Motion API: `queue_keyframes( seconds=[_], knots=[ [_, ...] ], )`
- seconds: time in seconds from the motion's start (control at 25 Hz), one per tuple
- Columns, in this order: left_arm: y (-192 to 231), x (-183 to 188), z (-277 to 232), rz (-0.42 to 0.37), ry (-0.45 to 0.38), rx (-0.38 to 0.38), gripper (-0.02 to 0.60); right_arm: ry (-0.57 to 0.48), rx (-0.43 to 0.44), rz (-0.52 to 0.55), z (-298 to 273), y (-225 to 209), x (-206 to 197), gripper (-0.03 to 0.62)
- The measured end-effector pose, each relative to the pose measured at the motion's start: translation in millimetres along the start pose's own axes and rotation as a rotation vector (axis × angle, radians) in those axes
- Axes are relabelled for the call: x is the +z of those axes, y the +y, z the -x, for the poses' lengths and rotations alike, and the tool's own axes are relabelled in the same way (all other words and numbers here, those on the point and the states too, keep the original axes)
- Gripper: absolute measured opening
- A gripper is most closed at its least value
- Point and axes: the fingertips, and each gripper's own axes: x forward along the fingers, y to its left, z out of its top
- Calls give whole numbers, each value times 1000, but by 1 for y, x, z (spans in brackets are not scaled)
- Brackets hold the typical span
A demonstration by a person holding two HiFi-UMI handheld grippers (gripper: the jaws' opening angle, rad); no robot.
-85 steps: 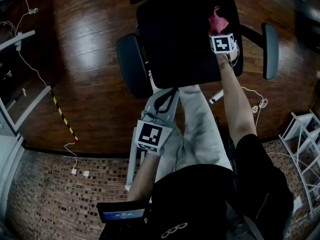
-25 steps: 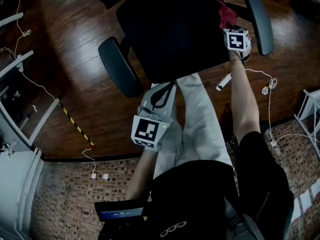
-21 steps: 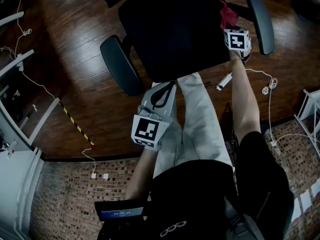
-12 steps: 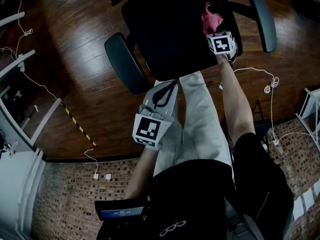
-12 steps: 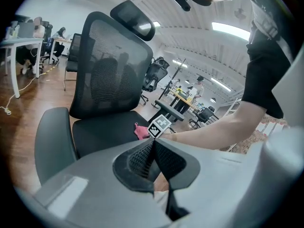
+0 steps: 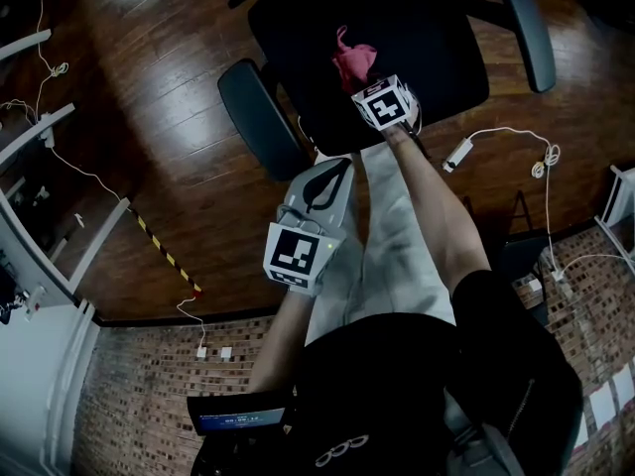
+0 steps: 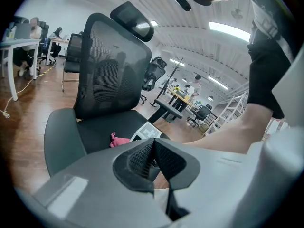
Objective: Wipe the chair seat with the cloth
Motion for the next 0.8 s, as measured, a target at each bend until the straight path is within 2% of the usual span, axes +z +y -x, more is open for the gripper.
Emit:
queue_keyframes(
  seconds=[0.28, 0.56, 0.68, 0.8],
  knots=[
    [2, -2, 7, -14, 9, -15, -8, 3, 128, 88, -9, 72, 13, 70],
    [2, -4, 6, -30, 31, -31, -8, -23, 308, 147, -8, 134, 20, 71],
    [1, -7, 0, -36, 51, -37, -8, -39, 322, 155, -9, 137, 18, 70],
    [-1, -9, -8, -42, 69, -43, -8, -53, 315, 121, -9, 123, 17, 71]
  ],
)
